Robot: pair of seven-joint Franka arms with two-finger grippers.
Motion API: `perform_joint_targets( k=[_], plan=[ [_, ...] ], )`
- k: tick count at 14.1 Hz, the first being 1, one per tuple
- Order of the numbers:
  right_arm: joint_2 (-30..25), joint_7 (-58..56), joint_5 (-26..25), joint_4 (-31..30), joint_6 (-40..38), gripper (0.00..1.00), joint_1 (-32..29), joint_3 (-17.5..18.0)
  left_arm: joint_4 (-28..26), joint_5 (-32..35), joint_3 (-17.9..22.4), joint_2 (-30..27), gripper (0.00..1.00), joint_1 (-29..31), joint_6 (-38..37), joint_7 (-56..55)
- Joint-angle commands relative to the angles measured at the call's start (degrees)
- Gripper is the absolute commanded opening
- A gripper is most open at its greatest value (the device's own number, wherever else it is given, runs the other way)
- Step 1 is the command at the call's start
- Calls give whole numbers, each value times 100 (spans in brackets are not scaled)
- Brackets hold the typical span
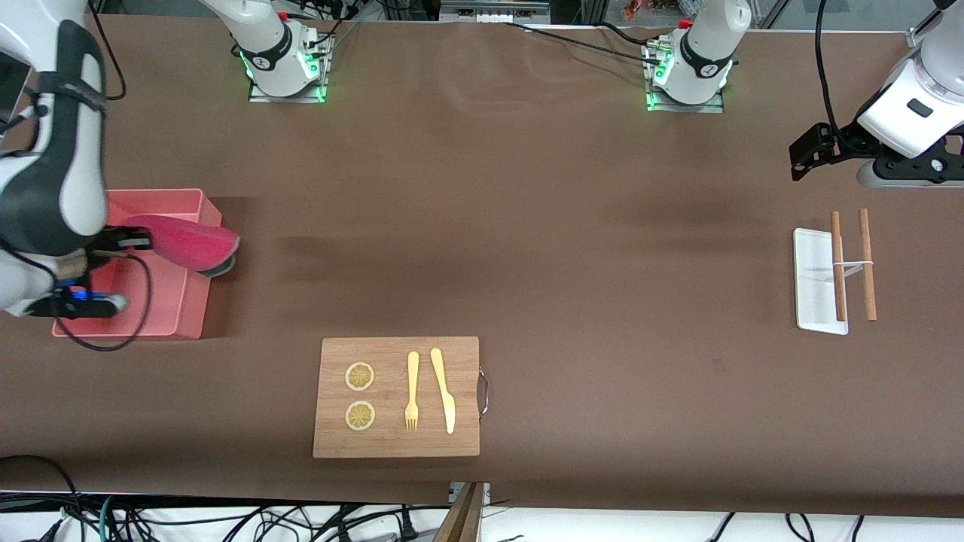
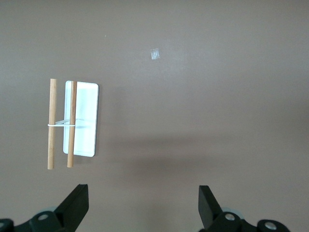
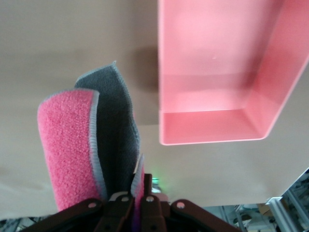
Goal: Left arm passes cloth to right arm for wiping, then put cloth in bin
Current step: 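Carry the cloth over the pink bin with the right gripper, then lower the cloth into the pink bin and open the right gripper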
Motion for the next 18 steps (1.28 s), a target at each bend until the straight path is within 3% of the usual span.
perform_joint_targets(
  k=[1, 5, 13, 18],
  plan=[
    [-6, -944, -27, 49, -128, 0, -100, -506, 25, -63, 13, -13, 100, 16, -80, 124],
    [29, -1719, -10, -12, -76, 0, -161, -1061, 25, -63, 13, -13, 100, 16, -80, 124],
    [117, -1755, 16, -1162, 899, 0, -407, -1062, 25, -63, 13, -13, 100, 16, -80, 124],
    [231, -1746, 200, -1980, 1918, 0, -478, -1053, 25, -63, 13, -13, 100, 16, -80, 124]
  ],
)
